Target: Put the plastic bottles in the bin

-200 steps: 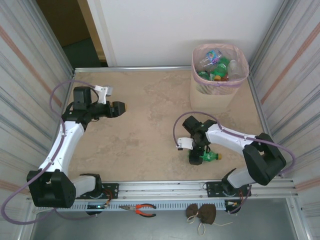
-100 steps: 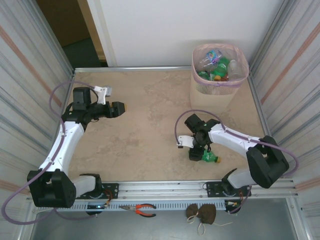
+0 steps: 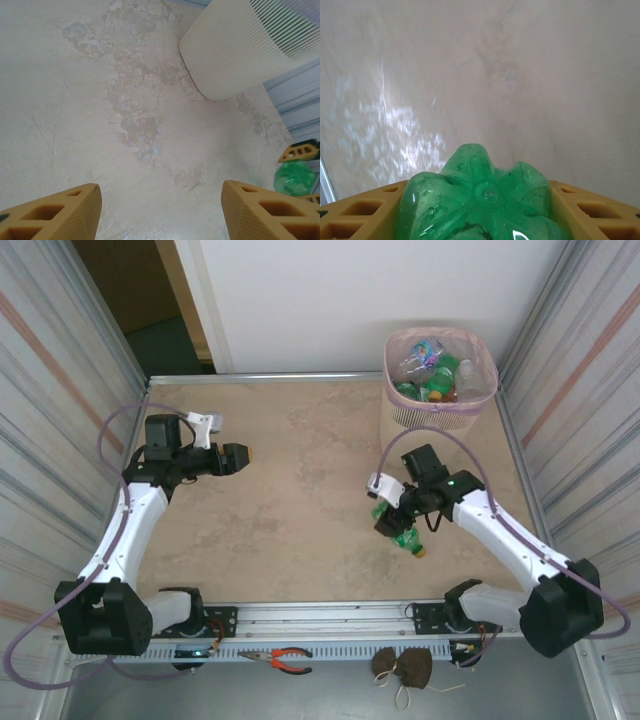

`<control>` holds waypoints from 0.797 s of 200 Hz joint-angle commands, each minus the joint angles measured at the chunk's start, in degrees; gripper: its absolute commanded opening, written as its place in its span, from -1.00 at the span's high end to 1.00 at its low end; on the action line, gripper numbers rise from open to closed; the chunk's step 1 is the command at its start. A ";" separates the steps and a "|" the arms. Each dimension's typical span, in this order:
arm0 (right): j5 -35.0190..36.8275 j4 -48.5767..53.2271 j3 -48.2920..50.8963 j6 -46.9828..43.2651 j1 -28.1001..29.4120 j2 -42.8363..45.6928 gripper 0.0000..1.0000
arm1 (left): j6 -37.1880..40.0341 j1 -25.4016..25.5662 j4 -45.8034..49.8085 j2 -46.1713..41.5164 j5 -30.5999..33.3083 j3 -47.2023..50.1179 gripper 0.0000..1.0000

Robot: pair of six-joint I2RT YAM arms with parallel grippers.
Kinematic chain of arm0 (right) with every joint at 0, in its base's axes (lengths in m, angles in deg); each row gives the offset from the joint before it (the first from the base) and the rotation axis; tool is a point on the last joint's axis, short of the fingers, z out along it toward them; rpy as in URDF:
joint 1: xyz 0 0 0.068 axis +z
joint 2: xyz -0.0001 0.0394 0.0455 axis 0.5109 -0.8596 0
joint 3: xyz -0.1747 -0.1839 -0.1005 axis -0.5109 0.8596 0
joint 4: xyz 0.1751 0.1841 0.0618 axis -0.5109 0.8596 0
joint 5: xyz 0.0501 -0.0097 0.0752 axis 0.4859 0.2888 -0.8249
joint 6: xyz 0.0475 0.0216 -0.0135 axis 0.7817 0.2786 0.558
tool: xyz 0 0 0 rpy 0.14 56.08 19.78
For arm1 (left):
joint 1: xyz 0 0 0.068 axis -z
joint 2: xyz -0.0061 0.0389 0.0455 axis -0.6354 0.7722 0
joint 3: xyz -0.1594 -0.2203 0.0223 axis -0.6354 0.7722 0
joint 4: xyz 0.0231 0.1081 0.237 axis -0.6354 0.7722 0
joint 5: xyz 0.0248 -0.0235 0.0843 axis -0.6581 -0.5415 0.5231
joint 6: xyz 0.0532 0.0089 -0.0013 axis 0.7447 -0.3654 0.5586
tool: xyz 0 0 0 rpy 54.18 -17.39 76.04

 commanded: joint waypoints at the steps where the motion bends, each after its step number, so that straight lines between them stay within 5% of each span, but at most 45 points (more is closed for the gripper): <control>1: -5.62 -3.18 -4.37 11.26 -2.54 3.05 -0.04 | -0.23 -0.88 -1.50 -1.12 -1.56 0.28 -0.29; 68: 0.80 -6.36 -22.90 33.68 -8.06 2.14 0.07 | -0.71 -1.56 -2.02 -0.77 -2.06 0.51 -0.29; 159: 14.16 -15.00 -48.20 55.11 -19.78 -11.92 0.11 | -1.56 -2.55 -2.84 -0.07 -2.97 0.81 -0.28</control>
